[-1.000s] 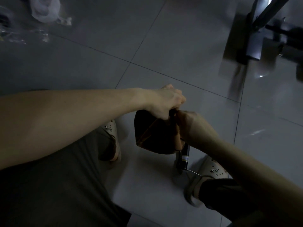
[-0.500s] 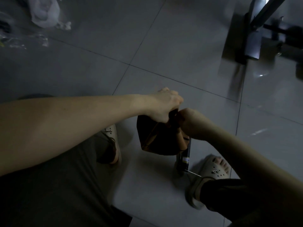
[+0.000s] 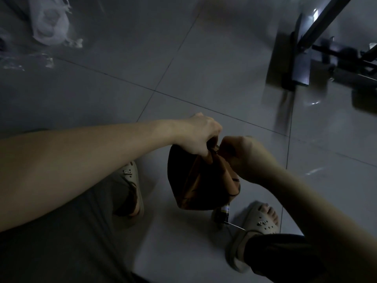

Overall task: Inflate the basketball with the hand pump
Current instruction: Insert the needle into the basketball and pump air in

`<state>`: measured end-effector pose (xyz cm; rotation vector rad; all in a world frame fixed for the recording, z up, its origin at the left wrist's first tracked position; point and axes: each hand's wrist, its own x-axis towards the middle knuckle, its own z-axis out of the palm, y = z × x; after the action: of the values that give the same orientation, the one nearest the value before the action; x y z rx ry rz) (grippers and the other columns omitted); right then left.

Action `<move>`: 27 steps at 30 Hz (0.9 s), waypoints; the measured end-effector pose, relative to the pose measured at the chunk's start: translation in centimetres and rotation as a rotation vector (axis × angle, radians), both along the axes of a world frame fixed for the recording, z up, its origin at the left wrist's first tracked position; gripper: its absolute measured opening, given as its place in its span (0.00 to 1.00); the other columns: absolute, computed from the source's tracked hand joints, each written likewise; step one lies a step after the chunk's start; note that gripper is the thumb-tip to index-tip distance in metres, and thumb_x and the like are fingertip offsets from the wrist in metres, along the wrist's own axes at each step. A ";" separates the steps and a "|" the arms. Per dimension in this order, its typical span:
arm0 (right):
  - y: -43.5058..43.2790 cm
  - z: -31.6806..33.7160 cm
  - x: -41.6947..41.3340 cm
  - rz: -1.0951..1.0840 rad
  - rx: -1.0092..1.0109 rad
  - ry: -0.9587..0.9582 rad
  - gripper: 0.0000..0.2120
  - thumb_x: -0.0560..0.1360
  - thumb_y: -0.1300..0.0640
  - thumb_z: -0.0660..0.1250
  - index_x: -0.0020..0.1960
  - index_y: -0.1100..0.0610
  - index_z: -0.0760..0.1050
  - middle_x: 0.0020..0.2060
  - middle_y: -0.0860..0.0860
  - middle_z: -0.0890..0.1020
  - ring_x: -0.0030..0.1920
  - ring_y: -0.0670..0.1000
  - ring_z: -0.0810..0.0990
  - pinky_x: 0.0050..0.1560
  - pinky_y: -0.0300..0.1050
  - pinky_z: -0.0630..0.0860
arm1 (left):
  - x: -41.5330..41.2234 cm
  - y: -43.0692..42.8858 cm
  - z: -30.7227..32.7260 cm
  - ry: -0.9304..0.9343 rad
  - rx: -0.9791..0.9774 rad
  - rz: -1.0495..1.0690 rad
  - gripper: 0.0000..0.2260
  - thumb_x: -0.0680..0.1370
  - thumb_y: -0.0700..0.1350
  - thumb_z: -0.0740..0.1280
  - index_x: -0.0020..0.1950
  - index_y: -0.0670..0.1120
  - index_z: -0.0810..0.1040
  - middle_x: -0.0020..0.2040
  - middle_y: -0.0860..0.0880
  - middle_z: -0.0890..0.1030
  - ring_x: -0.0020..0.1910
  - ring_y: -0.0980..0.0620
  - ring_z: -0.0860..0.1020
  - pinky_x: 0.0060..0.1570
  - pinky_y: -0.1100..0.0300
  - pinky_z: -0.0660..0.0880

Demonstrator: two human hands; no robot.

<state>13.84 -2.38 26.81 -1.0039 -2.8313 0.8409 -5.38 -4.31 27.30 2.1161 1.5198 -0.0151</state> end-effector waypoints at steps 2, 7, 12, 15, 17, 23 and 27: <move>-0.4 -0.2 -0.2 0.009 0.003 0.023 0.12 0.76 0.50 0.61 0.42 0.56 0.76 0.32 0.50 0.78 0.31 0.51 0.77 0.35 0.52 0.77 | 0.2 -0.3 -0.4 0.002 0.009 -0.007 0.19 0.69 0.57 0.78 0.49 0.49 0.74 0.50 0.51 0.75 0.50 0.50 0.71 0.44 0.61 0.61; -1.4 -0.9 -0.9 -0.033 -0.054 0.020 0.11 0.75 0.52 0.62 0.39 0.57 0.76 0.30 0.51 0.78 0.30 0.51 0.76 0.33 0.47 0.76 | 0.5 -1.1 -1.7 0.001 0.037 -0.018 0.18 0.68 0.52 0.79 0.44 0.50 0.70 0.46 0.52 0.73 0.41 0.57 0.67 0.50 0.58 0.61; -2.2 -2.6 -1.2 -0.097 -0.074 0.056 0.13 0.77 0.59 0.68 0.34 0.52 0.72 0.28 0.46 0.74 0.26 0.46 0.71 0.30 0.37 0.68 | 0.0 -1.6 -2.2 -0.005 0.020 -0.041 0.16 0.70 0.47 0.76 0.44 0.49 0.68 0.43 0.54 0.68 0.41 0.56 0.66 0.40 0.69 0.59; -2.6 -3.3 -1.3 -0.096 -0.064 0.061 0.12 0.77 0.59 0.68 0.35 0.53 0.73 0.28 0.45 0.74 0.26 0.46 0.72 0.30 0.37 0.67 | -0.1 -2.0 -2.6 -0.013 -0.002 -0.048 0.15 0.71 0.45 0.76 0.44 0.48 0.68 0.43 0.53 0.67 0.39 0.58 0.64 0.41 0.75 0.59; -2.6 -3.4 -1.6 -0.115 -0.072 0.056 0.13 0.77 0.59 0.68 0.35 0.51 0.72 0.27 0.45 0.74 0.25 0.46 0.72 0.28 0.37 0.68 | -0.3 -2.0 -2.9 -0.016 0.015 -0.035 0.16 0.70 0.46 0.76 0.42 0.49 0.68 0.42 0.54 0.68 0.38 0.60 0.64 0.40 0.68 0.59; -0.4 -1.9 -2.4 -0.179 -0.230 -0.088 0.12 0.80 0.53 0.65 0.42 0.59 0.79 0.33 0.54 0.83 0.32 0.51 0.83 0.36 0.49 0.82 | -1.3 -1.3 -4.2 0.076 0.001 -0.051 0.14 0.68 0.57 0.75 0.39 0.52 0.73 0.43 0.53 0.74 0.46 0.51 0.73 0.50 0.55 0.66; 3.9 -2.5 -0.3 -0.575 -0.262 0.072 0.14 0.82 0.54 0.62 0.46 0.63 0.78 0.38 0.60 0.82 0.36 0.57 0.84 0.41 0.57 0.84 | -3.5 -1.2 -5.6 0.160 -0.052 -0.069 0.16 0.70 0.61 0.74 0.49 0.50 0.84 0.49 0.53 0.76 0.51 0.52 0.73 0.49 0.57 0.65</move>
<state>13.51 1.48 24.32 -1.6596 -2.2047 1.1419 -8.91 -5.50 21.66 2.1685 1.5170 -0.2514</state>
